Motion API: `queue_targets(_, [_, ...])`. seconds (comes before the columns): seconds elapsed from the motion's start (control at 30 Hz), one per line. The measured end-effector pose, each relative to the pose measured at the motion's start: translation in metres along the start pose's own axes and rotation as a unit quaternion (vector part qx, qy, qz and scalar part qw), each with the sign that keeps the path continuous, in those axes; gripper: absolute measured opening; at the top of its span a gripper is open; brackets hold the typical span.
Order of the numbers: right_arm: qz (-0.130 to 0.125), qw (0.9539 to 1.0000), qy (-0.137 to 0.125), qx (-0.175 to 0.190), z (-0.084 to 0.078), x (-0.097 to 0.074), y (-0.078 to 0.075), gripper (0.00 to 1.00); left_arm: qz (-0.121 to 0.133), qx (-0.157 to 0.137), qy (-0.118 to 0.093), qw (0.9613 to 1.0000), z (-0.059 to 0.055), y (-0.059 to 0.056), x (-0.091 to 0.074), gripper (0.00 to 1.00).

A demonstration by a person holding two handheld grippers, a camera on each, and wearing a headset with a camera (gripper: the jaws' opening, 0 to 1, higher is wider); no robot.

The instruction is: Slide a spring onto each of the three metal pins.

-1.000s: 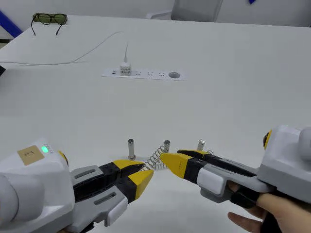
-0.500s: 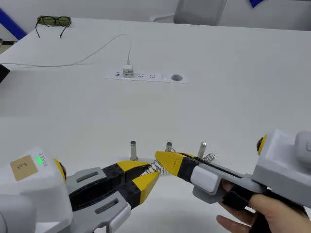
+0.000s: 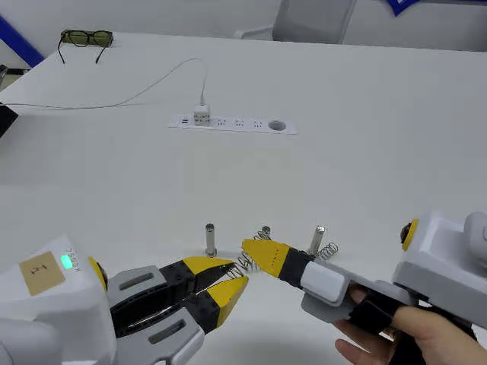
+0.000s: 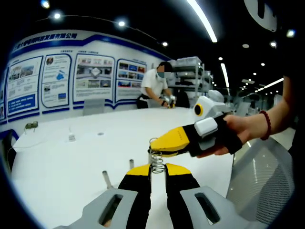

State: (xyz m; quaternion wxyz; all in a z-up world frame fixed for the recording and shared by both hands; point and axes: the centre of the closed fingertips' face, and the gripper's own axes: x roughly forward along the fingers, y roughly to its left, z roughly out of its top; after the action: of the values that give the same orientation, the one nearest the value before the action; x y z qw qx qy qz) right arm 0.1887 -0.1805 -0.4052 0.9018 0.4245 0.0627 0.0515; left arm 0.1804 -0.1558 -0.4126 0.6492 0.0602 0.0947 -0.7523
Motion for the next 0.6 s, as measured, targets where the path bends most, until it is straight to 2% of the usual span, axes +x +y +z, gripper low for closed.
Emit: queue_targets(0.6, [-0.001, 0.9981, 0.013, -0.06, 0.0, 0.005, 0.003, 0.11, 0.017, 0.05, 0.05, 0.9974, -0.012, 0.006, 0.003, 0.12])
